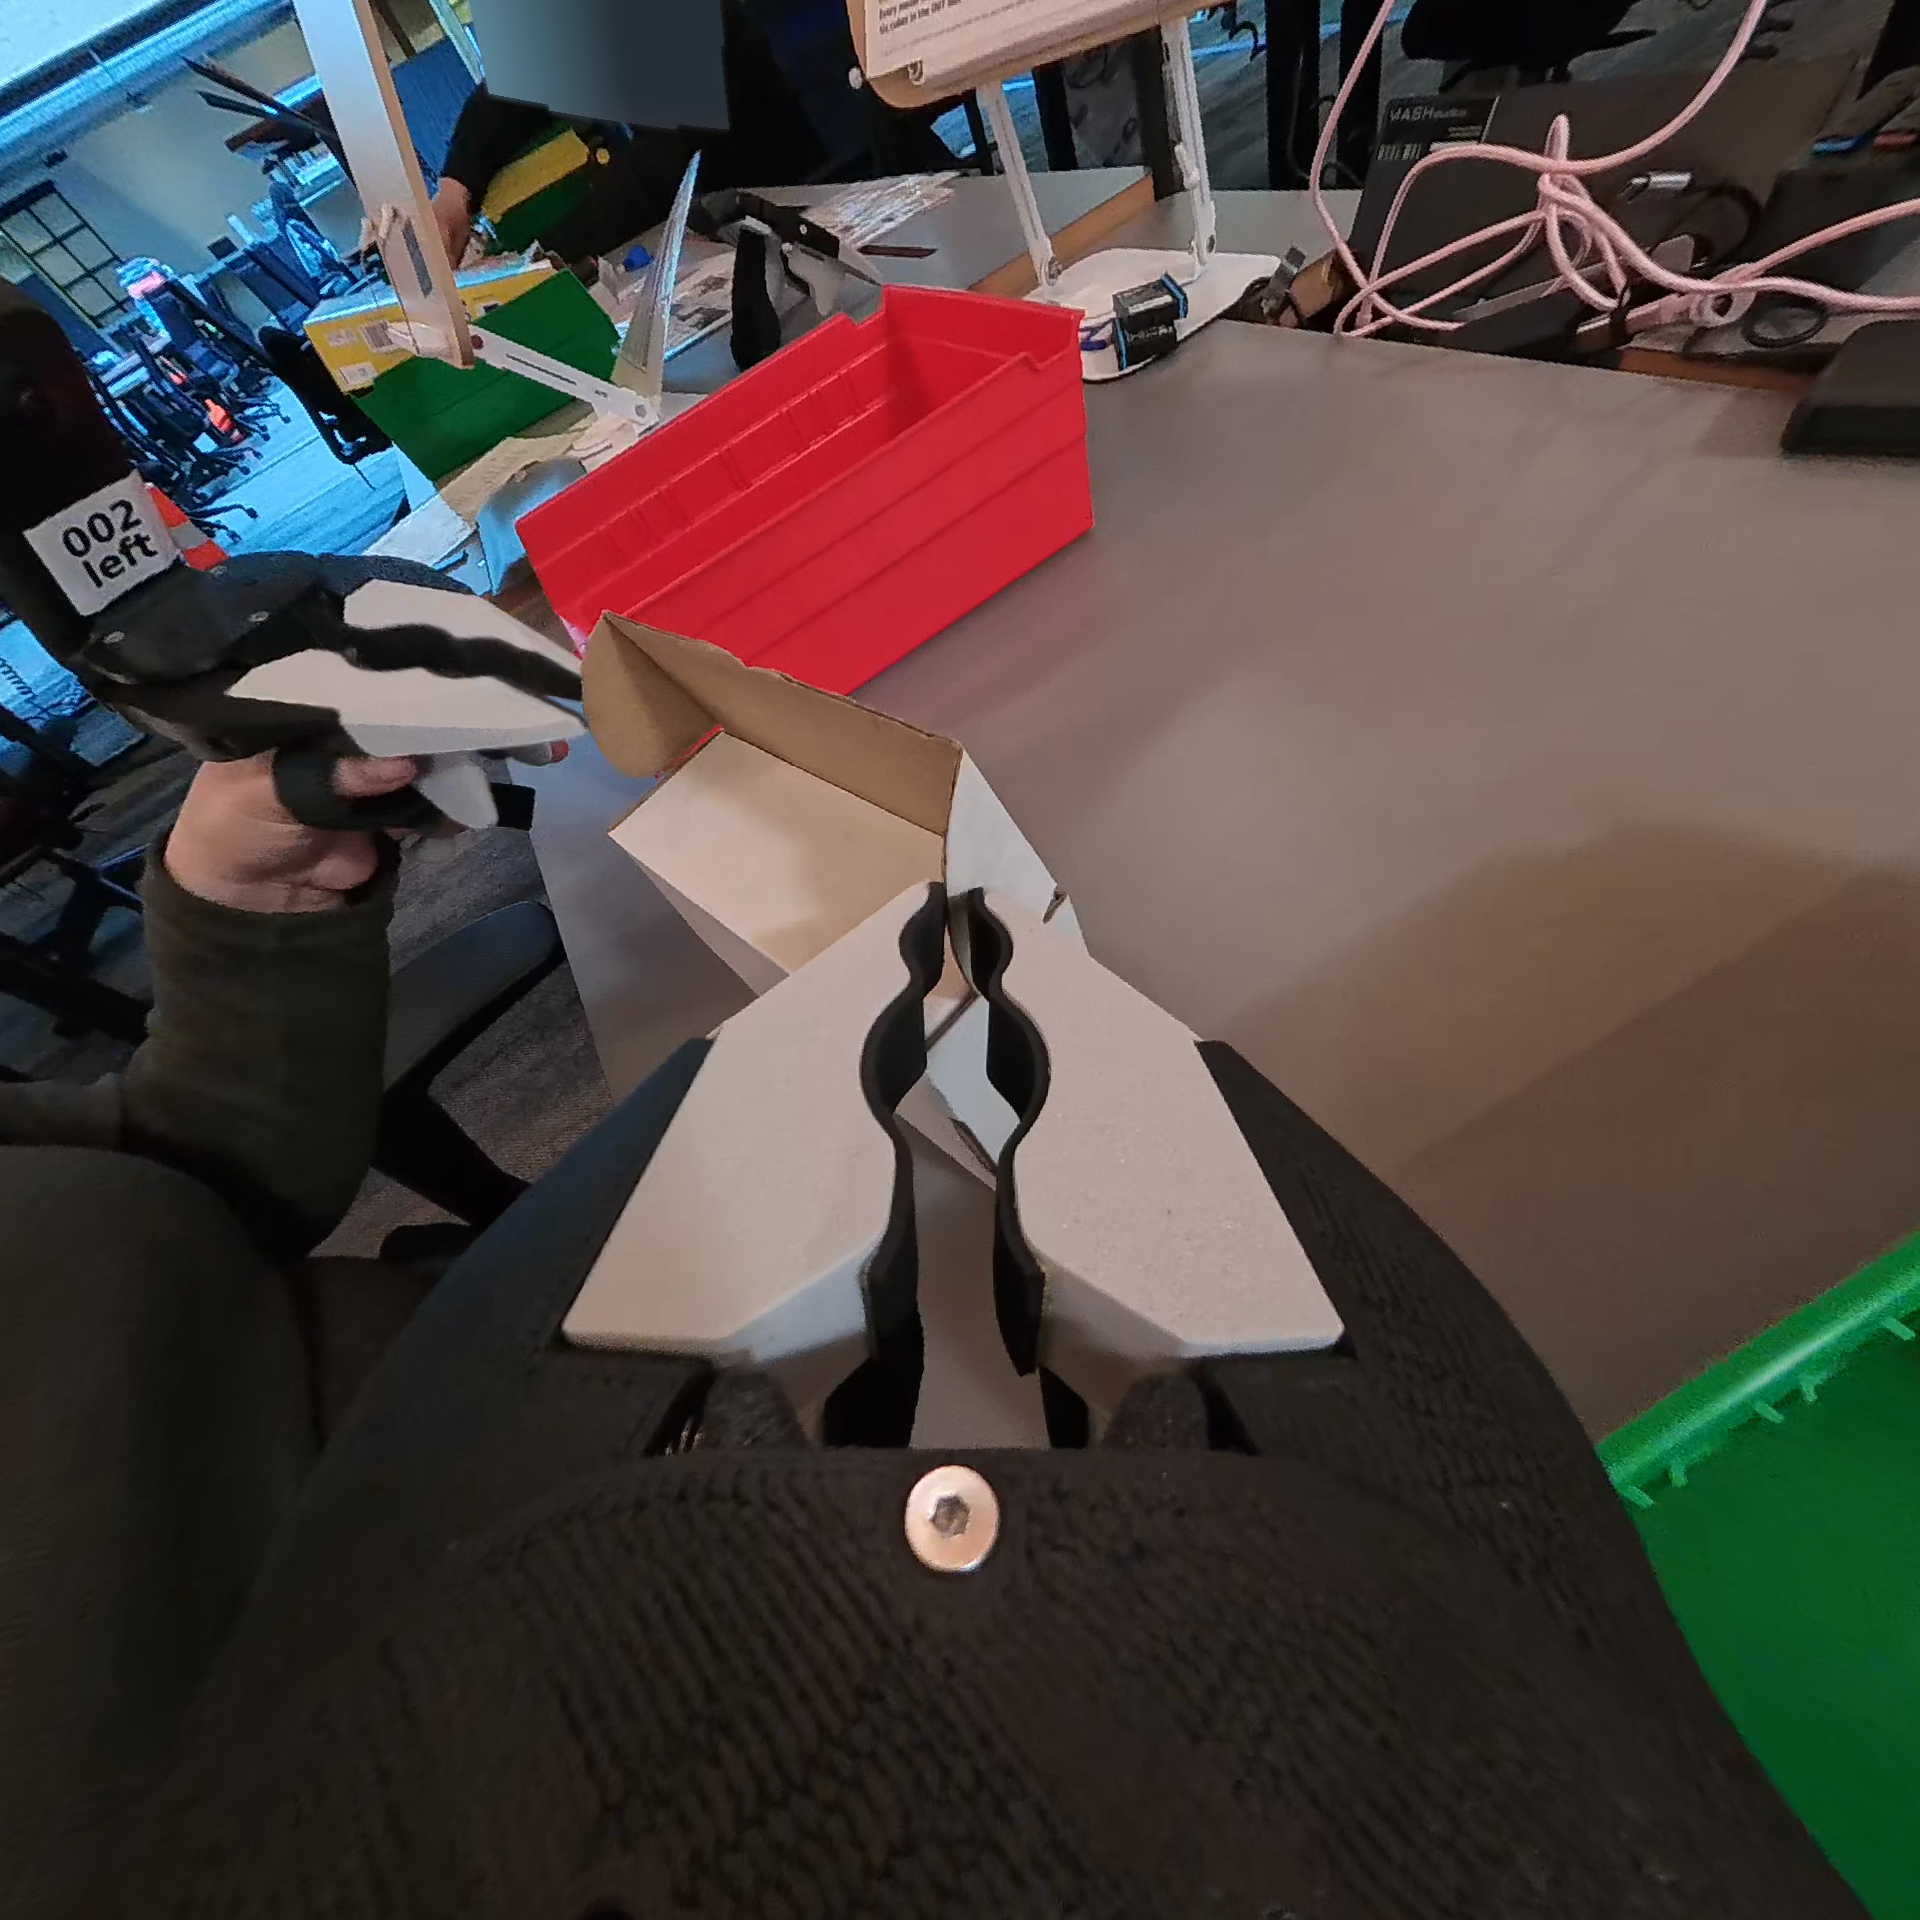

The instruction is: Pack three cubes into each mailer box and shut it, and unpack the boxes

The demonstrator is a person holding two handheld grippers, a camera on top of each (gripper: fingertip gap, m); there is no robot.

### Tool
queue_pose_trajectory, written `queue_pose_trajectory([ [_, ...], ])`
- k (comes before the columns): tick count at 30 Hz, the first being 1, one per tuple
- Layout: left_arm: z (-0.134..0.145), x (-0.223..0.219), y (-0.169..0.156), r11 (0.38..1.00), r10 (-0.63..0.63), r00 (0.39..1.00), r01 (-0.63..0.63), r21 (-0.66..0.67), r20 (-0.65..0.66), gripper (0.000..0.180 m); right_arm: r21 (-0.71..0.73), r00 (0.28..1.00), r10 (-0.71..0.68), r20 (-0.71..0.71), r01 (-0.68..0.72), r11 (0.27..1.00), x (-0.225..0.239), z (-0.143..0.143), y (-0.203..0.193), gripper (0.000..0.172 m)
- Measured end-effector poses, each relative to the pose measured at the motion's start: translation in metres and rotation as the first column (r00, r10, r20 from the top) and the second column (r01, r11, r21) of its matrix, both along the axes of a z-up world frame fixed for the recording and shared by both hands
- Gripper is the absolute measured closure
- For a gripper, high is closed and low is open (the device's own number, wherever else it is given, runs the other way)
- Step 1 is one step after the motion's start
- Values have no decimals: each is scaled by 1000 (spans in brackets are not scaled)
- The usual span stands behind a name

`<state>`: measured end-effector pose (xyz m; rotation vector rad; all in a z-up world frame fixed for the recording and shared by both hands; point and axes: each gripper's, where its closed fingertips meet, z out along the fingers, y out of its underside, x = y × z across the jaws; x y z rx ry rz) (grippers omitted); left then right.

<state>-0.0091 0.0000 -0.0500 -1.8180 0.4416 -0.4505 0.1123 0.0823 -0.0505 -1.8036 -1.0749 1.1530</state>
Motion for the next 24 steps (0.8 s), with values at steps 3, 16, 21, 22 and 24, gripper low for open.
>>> queue_pose_trajectory([
  [3,0,2,2,1000,0,1000,0,-4,-1,175,-4,1000,7,0,-7,1000,-2,-1,-1,170],
  [16,-3,3,4,999,-8,1000,9,-35,17,177,-14,1000,23,13,-23,1000,-3,-3,-4,169],
  [21,-6,3,3,999,-11,1000,10,-50,-9,178,-9,999,31,25,-31,999,-3,-5,-5,169],
  [22,-6,3,2,999,-12,1000,12,-52,-13,178,-7,999,34,26,-34,999,-3,-5,-5,169],
  [24,-7,3,1,998,-16,1000,15,-58,-20,178,-5,999,41,31,-41,999,-2,-6,-6,169],
])
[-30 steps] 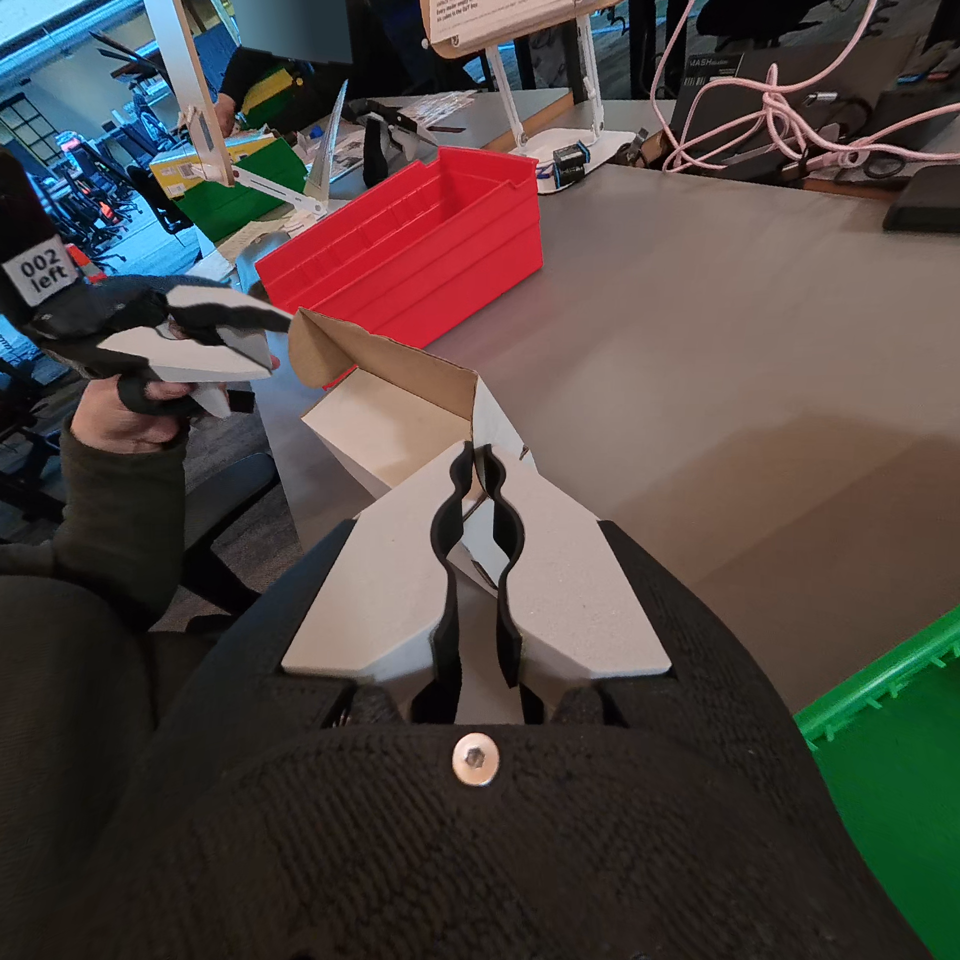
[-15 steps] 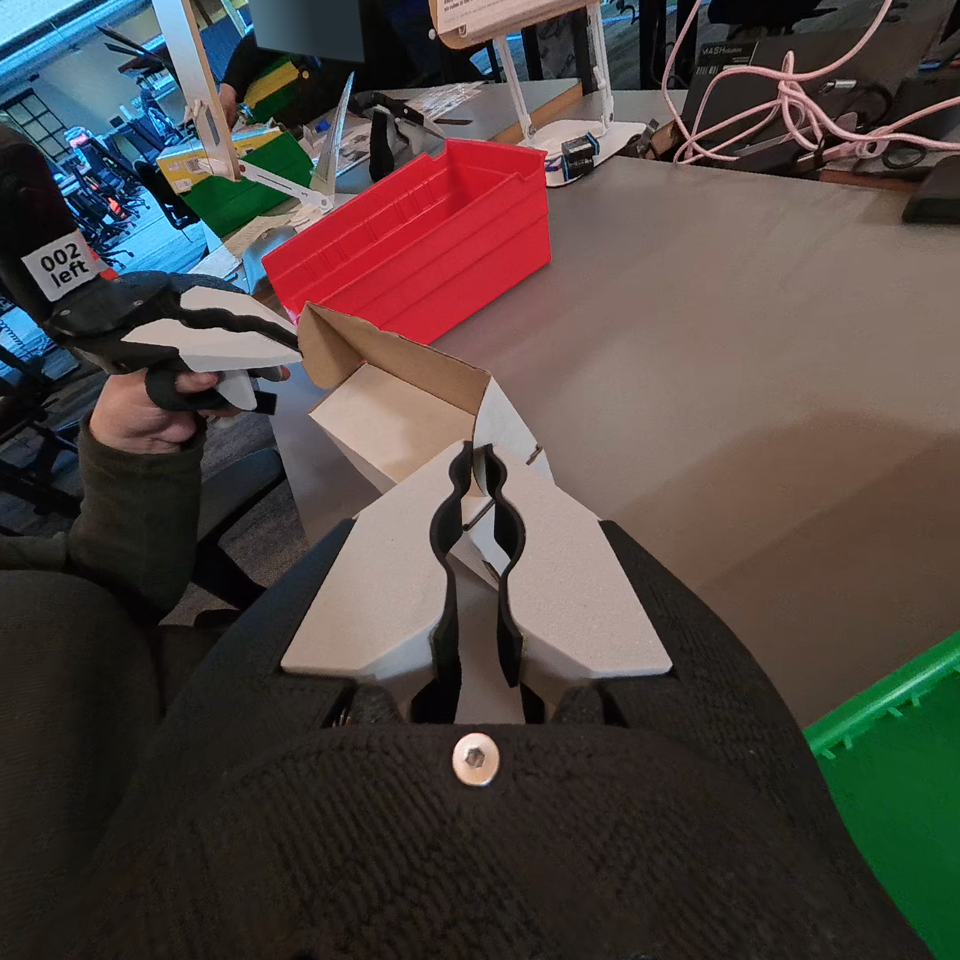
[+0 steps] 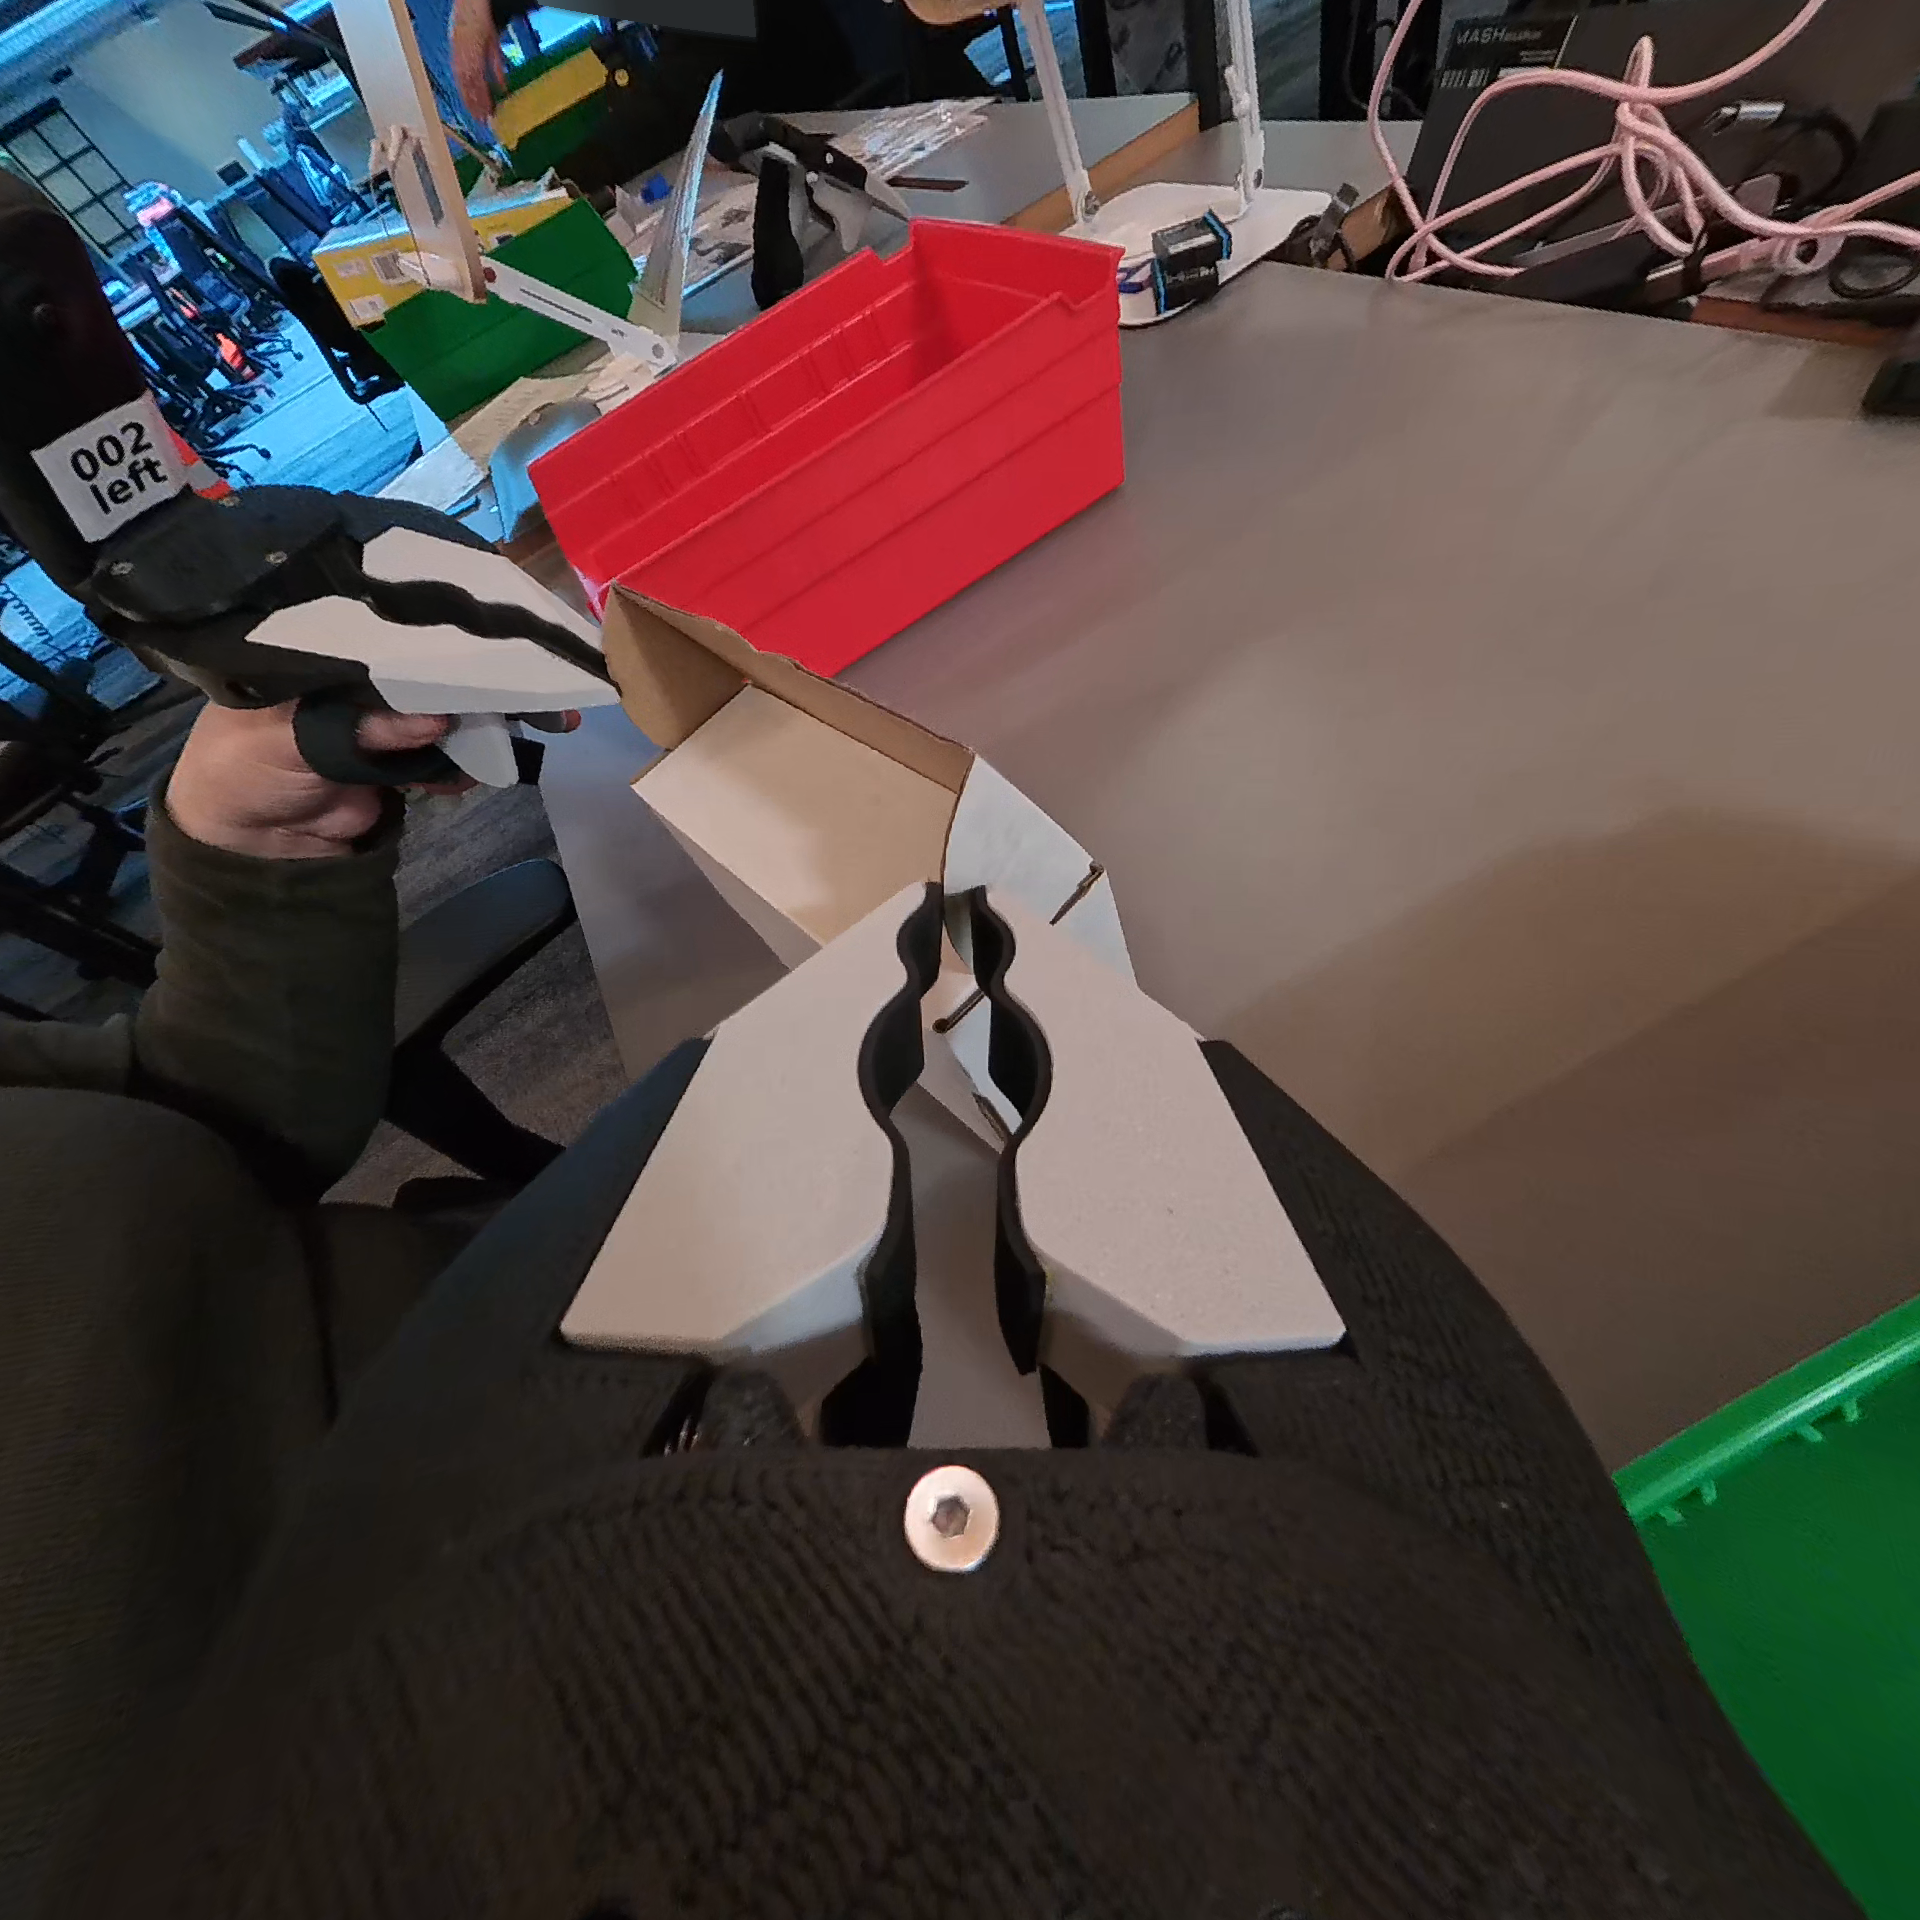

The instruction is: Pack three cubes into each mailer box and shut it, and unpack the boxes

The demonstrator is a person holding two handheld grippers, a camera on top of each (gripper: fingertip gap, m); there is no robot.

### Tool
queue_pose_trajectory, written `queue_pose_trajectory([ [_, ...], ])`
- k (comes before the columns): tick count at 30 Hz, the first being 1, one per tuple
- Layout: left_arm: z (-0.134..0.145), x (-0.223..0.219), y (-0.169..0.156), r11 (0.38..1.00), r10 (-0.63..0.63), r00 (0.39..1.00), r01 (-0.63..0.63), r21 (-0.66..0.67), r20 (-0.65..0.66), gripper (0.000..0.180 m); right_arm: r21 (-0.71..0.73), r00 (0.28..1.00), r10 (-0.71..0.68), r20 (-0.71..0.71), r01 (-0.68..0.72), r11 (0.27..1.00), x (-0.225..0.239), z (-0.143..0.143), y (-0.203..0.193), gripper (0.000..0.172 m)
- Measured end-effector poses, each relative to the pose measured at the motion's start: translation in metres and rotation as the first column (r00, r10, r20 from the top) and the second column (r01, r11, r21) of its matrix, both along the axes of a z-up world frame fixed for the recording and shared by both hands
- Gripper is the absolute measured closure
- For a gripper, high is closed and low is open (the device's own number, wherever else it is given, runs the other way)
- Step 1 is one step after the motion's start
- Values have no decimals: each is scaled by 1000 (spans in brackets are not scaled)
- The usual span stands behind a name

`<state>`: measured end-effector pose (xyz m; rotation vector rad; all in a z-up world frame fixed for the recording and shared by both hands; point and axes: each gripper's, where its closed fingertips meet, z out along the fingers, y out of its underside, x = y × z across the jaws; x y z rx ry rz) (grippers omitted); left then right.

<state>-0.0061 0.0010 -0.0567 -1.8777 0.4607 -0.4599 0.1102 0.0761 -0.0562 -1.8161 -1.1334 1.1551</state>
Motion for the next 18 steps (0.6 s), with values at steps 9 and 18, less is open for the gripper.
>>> queue_pose_trajectory([
  [9,-11,4,-4,998,-23,1000,23,-63,-10,179,10,998,22,56,-22,1000,2,-9,-2,169],
  [18,-14,-4,-14,994,-23,999,20,-111,-25,176,50,998,32,51,-35,998,14,3,-8,161],
])
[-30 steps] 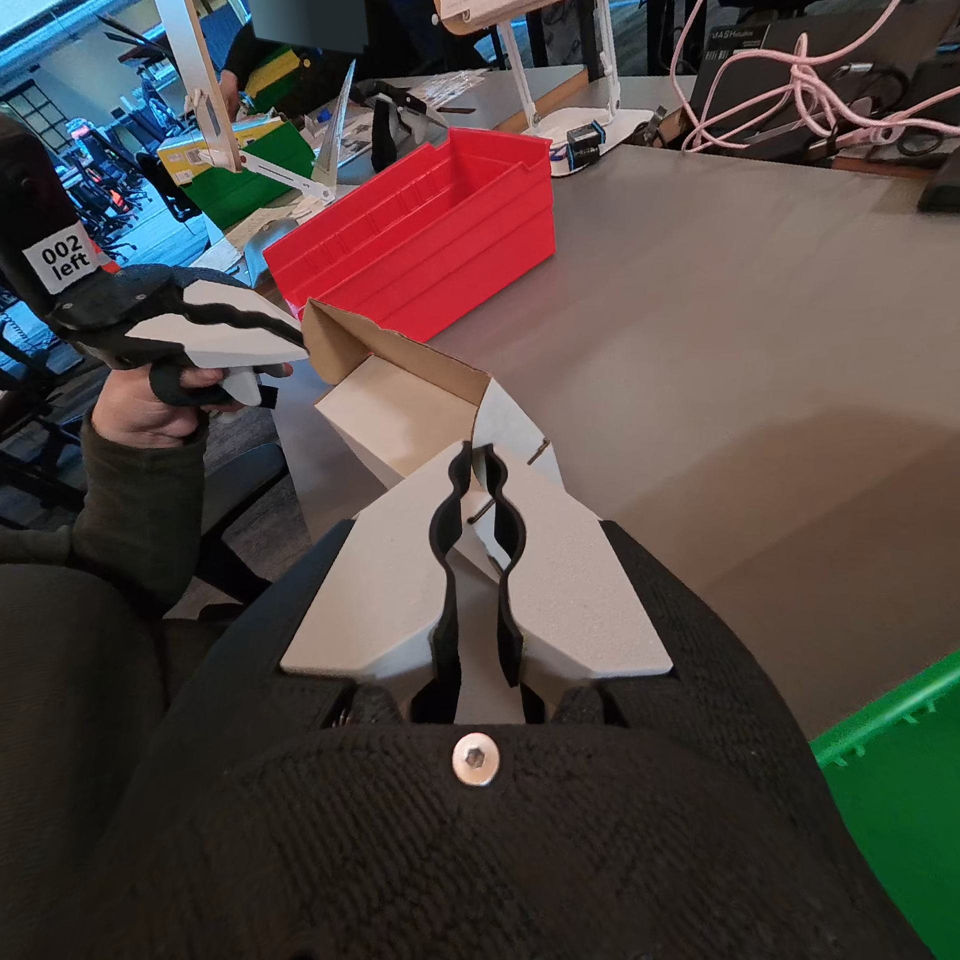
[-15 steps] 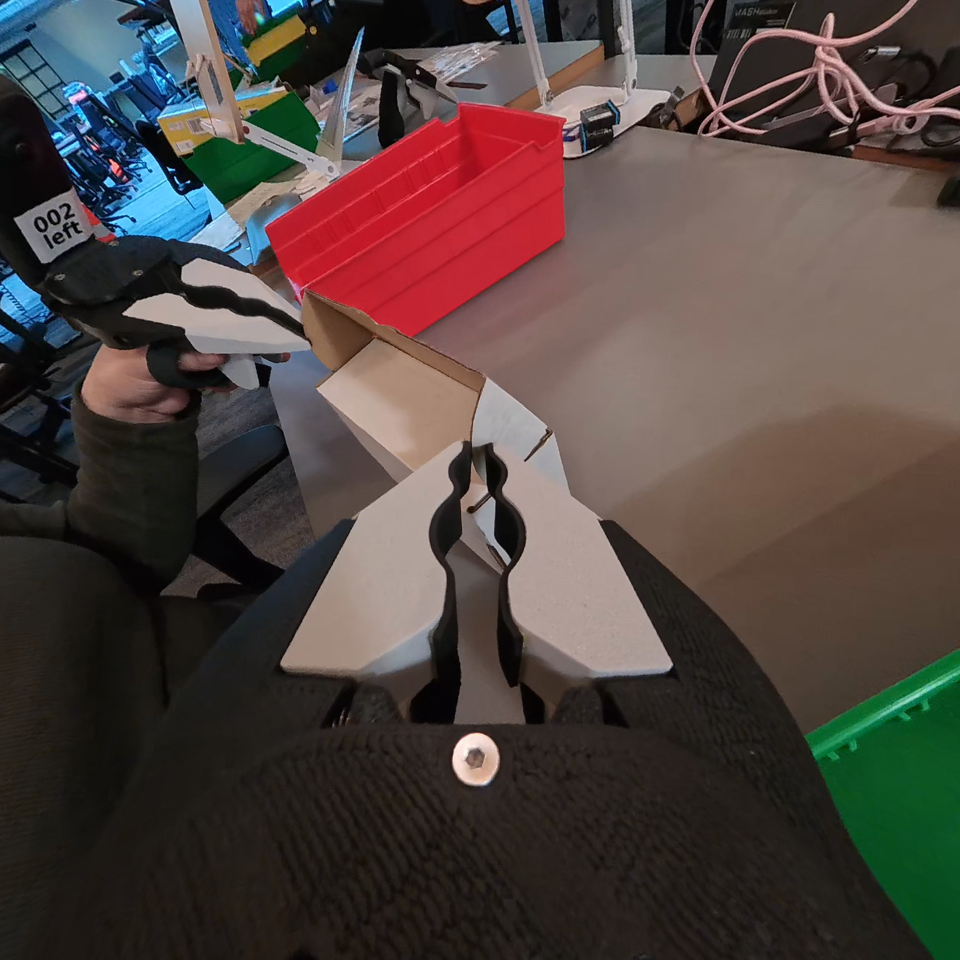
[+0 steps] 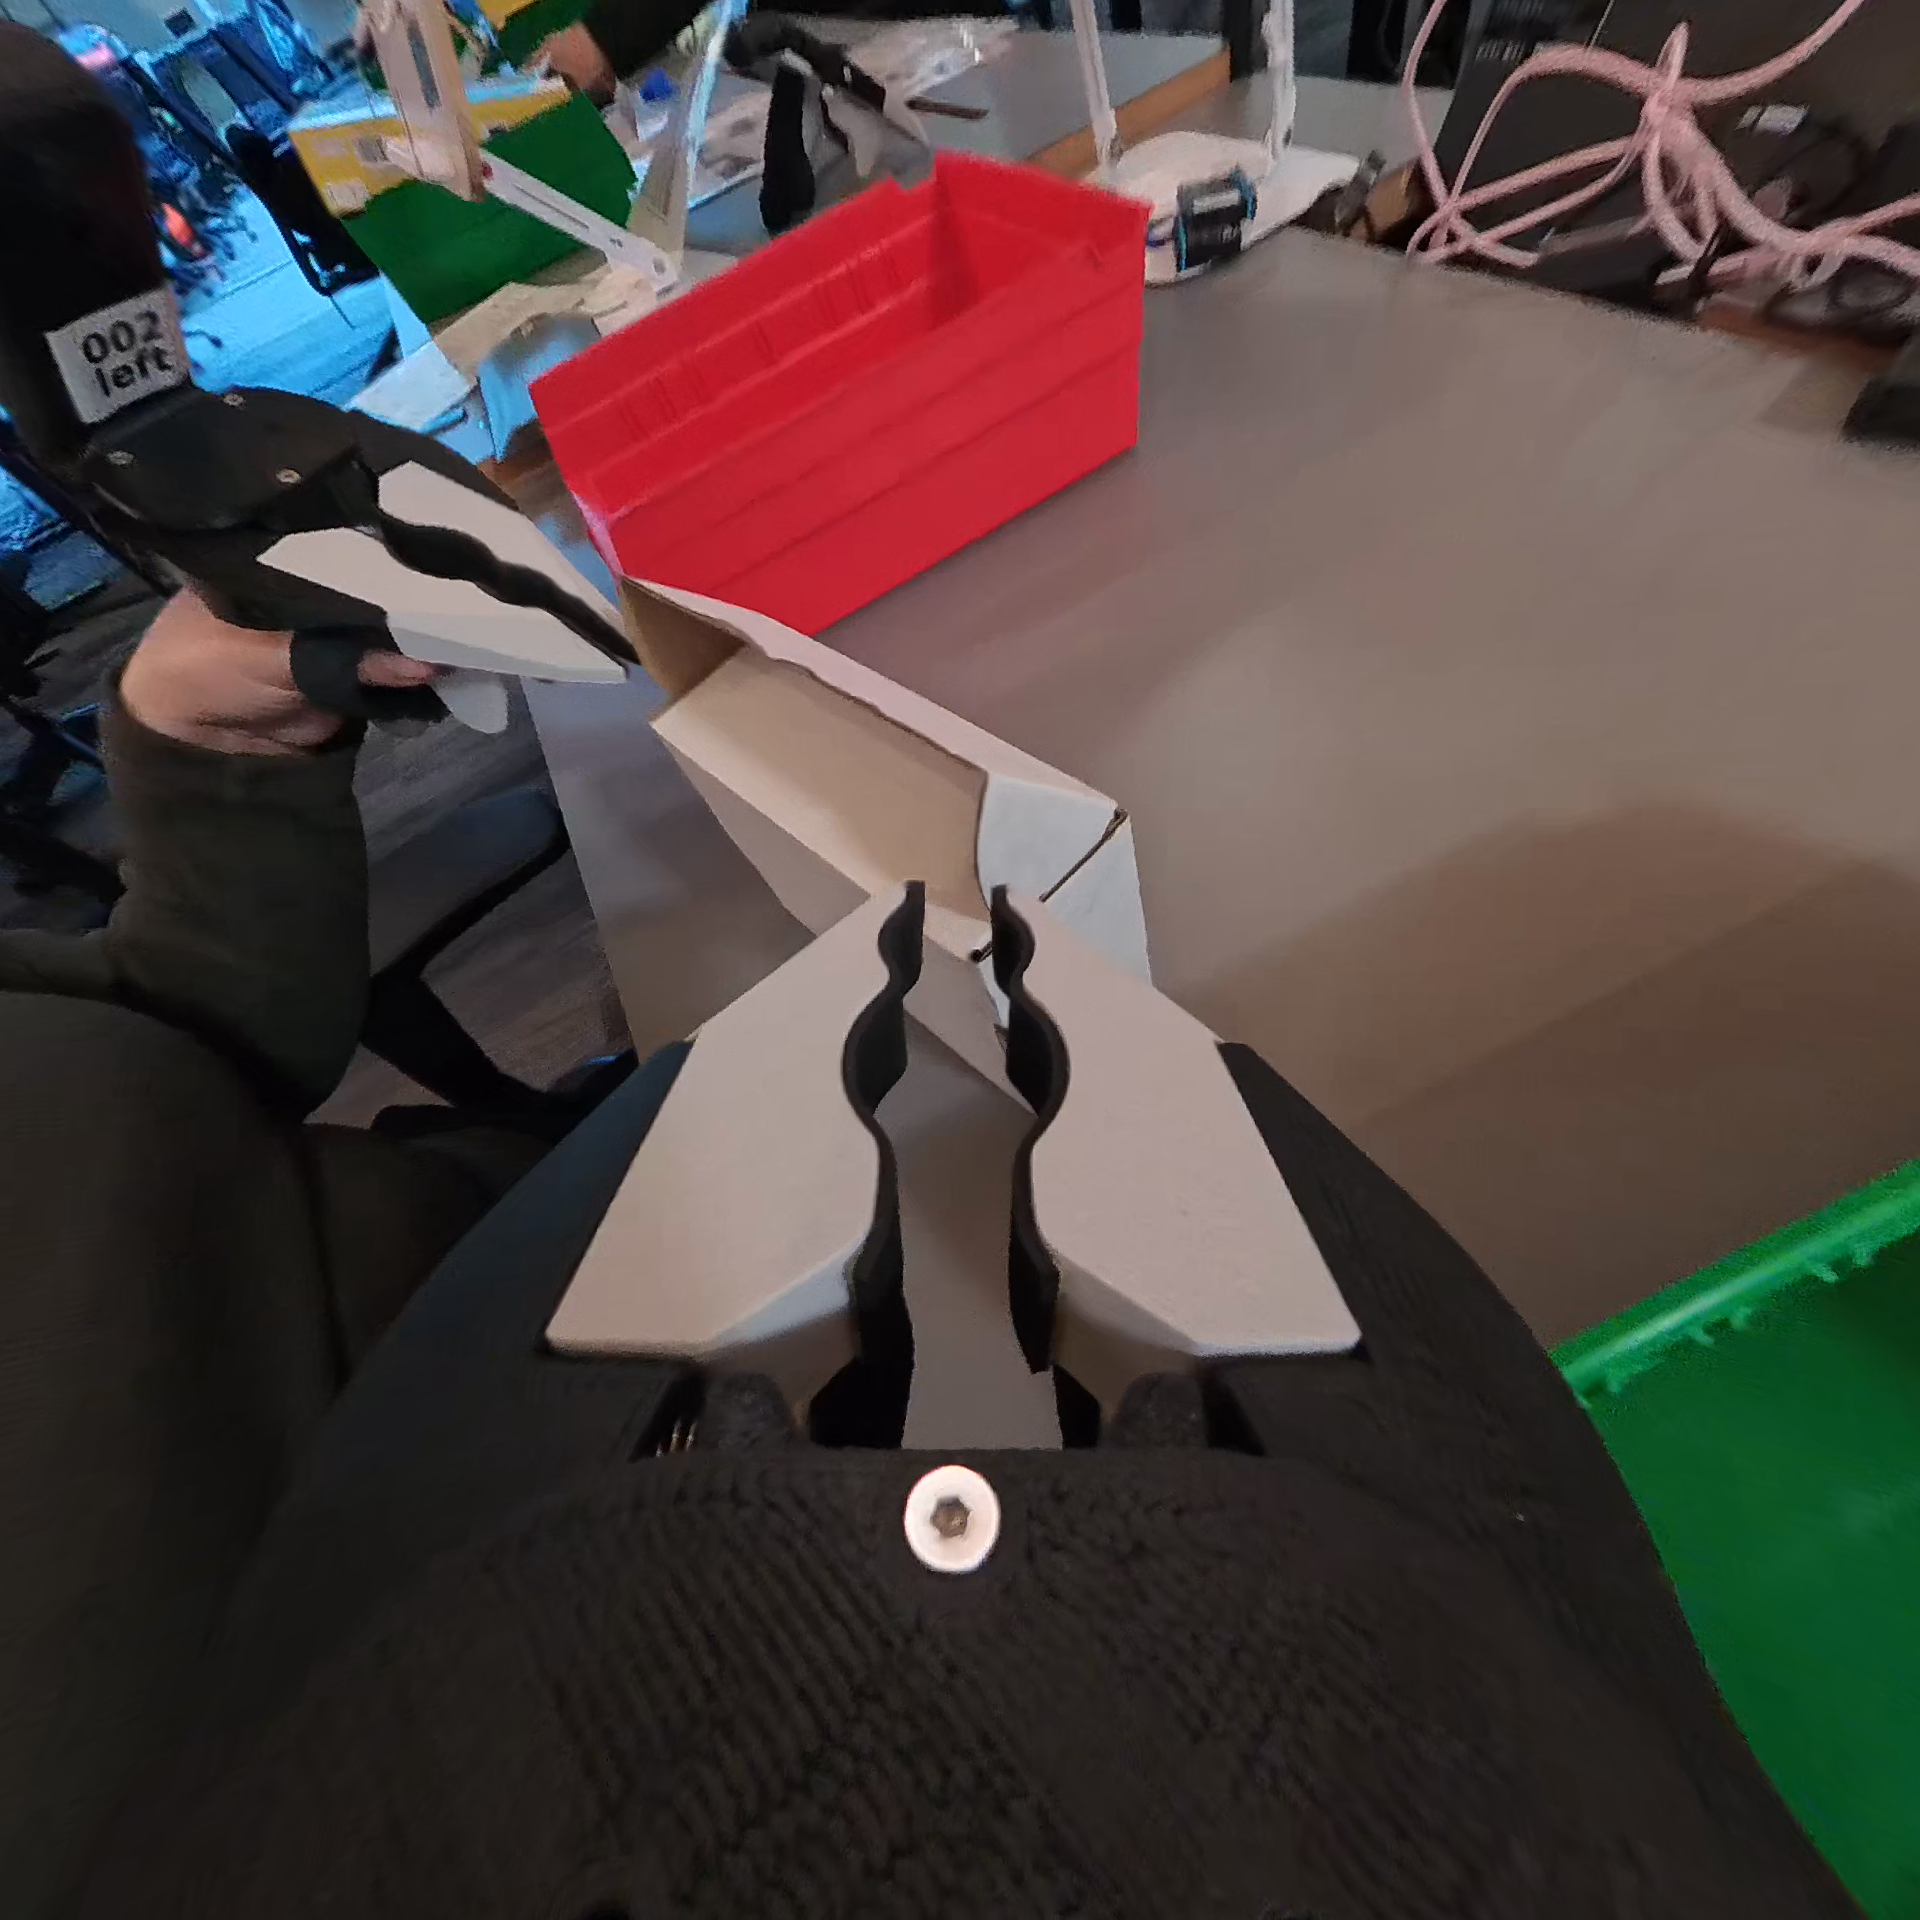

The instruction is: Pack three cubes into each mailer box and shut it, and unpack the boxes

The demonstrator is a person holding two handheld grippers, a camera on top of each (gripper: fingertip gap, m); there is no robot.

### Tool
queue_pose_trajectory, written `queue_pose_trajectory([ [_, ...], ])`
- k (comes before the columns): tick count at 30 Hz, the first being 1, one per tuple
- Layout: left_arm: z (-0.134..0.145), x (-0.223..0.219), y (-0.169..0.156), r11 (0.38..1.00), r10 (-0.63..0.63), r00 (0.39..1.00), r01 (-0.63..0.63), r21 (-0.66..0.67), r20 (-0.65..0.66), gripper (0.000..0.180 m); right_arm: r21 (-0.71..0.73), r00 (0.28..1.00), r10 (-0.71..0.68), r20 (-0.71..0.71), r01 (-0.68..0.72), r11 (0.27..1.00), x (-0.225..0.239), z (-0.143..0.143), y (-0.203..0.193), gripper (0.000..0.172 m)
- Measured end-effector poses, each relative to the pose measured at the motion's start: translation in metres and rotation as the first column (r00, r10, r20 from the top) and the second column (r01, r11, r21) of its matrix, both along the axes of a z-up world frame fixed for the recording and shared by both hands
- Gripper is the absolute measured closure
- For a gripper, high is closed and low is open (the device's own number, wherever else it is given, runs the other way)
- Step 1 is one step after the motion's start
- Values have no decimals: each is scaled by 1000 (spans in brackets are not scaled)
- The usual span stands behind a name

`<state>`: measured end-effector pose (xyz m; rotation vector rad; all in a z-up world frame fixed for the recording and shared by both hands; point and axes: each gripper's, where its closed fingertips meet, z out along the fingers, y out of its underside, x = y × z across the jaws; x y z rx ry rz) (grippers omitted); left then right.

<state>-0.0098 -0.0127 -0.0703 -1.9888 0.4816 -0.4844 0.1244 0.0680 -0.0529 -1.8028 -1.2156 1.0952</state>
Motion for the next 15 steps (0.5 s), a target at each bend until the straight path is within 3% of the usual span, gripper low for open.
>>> queue_pose_trajectory([
  [2,13,-3,2,998,18,1000,-20,61,22,174,52,998,-8,-67,11,999,3,17,1,163],
  [6,49,-4,18,939,102,995,-104,328,24,174,216,957,-34,-287,99,971,-7,58,6,172],
  [9,58,3,26,887,147,989,-116,447,-34,180,326,951,-53,-303,156,932,-19,58,10,172],
  [15,39,17,40,914,130,989,-93,395,-67,180,396,973,-63,-223,150,906,-37,37,12,172],
])
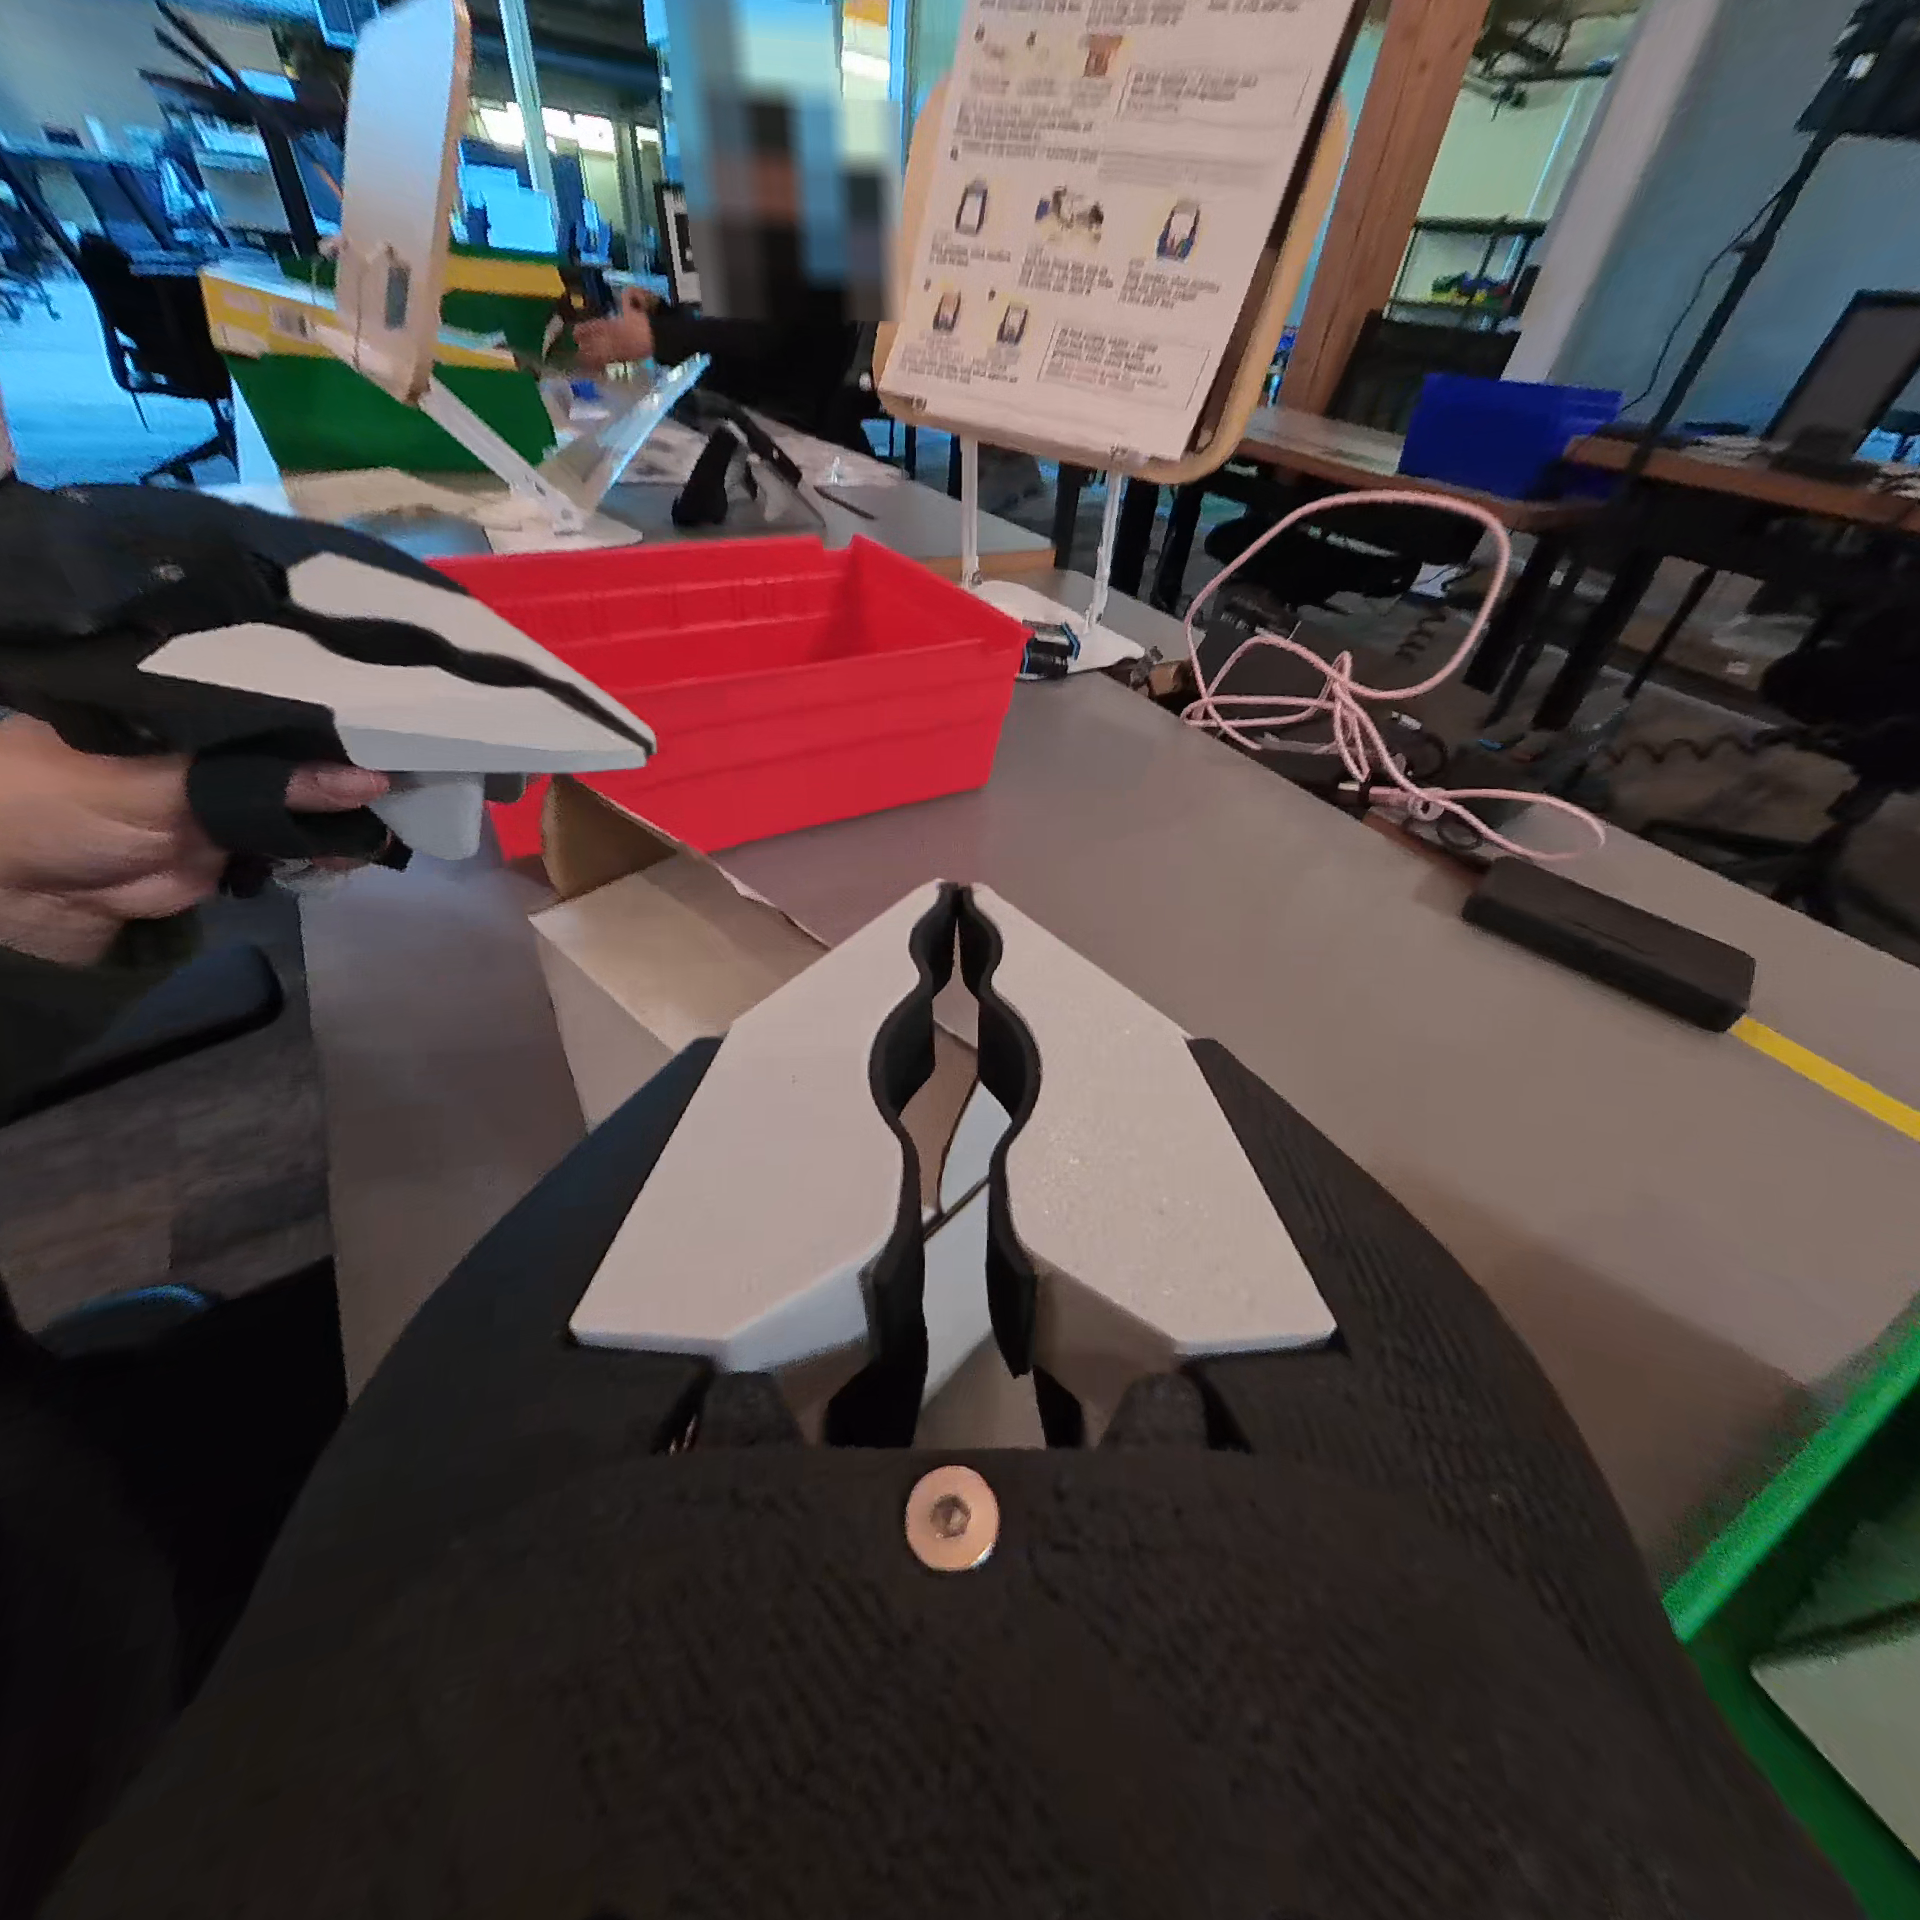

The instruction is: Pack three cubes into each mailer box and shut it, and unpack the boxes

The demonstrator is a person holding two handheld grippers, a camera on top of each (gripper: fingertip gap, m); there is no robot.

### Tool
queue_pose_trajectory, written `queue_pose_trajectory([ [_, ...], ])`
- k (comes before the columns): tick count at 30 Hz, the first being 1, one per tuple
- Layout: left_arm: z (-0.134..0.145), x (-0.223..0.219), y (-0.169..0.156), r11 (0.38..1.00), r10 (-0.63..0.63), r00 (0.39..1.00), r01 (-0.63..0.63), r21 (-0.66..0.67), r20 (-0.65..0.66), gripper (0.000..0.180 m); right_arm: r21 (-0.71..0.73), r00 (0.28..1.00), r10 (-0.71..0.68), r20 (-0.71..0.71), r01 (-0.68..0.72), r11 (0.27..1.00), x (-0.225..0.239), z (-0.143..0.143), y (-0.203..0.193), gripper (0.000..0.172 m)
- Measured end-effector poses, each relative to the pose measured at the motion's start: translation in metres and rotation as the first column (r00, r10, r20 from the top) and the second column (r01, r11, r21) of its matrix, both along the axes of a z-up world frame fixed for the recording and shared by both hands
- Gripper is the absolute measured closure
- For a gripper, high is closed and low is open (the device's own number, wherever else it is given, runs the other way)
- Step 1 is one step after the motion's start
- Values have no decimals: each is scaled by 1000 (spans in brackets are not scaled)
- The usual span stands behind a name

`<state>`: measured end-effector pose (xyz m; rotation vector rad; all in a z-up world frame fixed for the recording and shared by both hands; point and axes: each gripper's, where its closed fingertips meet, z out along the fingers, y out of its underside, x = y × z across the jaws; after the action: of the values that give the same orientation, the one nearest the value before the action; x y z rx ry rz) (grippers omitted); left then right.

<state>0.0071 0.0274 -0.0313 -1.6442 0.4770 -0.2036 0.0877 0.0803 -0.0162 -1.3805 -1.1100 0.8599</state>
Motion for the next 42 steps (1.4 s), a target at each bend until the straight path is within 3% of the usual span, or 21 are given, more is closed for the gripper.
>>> queue_pose_trajectory([
  [5,-7,3,0,999,-26,999,27,-37,29,180,-58,994,24,109,-18,998,-3,-22,-1,172],
  [24,-28,11,-11,974,-112,990,125,-189,81,180,-263,971,155,182,-104,959,1,-45,-14,172],
  [42,-39,11,-13,959,-113,989,133,-252,93,180,-317,964,180,198,-111,942,3,-52,-16,172],
])
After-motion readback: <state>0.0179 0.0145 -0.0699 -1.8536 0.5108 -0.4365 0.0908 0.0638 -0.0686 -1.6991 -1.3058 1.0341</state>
